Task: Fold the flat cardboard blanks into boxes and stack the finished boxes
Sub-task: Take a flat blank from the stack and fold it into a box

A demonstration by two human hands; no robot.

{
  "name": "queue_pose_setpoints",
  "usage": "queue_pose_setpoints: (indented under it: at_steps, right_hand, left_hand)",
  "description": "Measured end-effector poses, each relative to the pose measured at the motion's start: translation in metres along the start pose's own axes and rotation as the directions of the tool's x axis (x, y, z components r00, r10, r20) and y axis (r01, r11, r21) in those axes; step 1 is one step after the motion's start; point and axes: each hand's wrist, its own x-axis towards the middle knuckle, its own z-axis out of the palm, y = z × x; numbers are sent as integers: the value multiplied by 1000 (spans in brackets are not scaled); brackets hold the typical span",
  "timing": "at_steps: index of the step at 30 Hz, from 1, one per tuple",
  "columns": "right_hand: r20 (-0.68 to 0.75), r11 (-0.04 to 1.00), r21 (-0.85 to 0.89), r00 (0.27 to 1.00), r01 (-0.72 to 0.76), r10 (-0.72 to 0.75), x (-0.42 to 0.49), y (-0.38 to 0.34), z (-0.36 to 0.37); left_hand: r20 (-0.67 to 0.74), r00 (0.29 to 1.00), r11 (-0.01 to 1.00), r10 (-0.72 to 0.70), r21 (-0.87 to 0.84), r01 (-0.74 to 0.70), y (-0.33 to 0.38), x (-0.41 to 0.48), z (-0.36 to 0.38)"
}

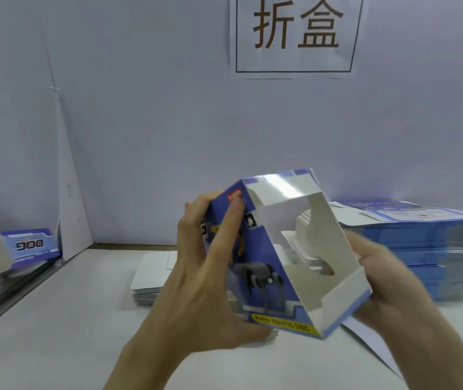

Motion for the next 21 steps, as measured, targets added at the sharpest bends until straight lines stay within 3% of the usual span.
queue_pose_setpoints:
  at_steps: [2,3,6,8,11,13,14,19,21]
  right_hand:
    - [26,989,-90,993,-117,119,5,7,-1]
    - [34,990,-105,994,-99,103,7,8,-3]
    - [38,995,3,995,96,-96,10,6,-6]
    - [-25,954,52,955,296,-295,10,4,-6]
    - [-41,741,-249,758,624,-651,6,3,-7]
    - [-8,548,-425,602,721,-798,5,2,-9]
    - [10,489,-467,558,737,-830,4,3,-9]
    - [51,388,-512,478,766,-877,7,4,-15]
    - [127,253,-571,389,781,-912,8,6,-15]
  left_hand:
    - [28,999,1000,19,19,-19,0,-1,-1]
    - [34,999,1000,12,26,-13,-3,-1,-2]
    - [58,998,999,-40,20,39,-12,-1,-9]
    - [89,995,999,-44,25,42,-15,-1,-11]
    - [129,990,998,-54,40,49,-16,-1,-14]
    - [163,984,997,-77,36,72,-15,0,-16]
    - [175,981,996,-82,40,76,-14,0,-16]
    - [179,980,995,-90,67,79,-9,1,-16]
    - [194,977,994,-88,83,74,-8,0,-14]
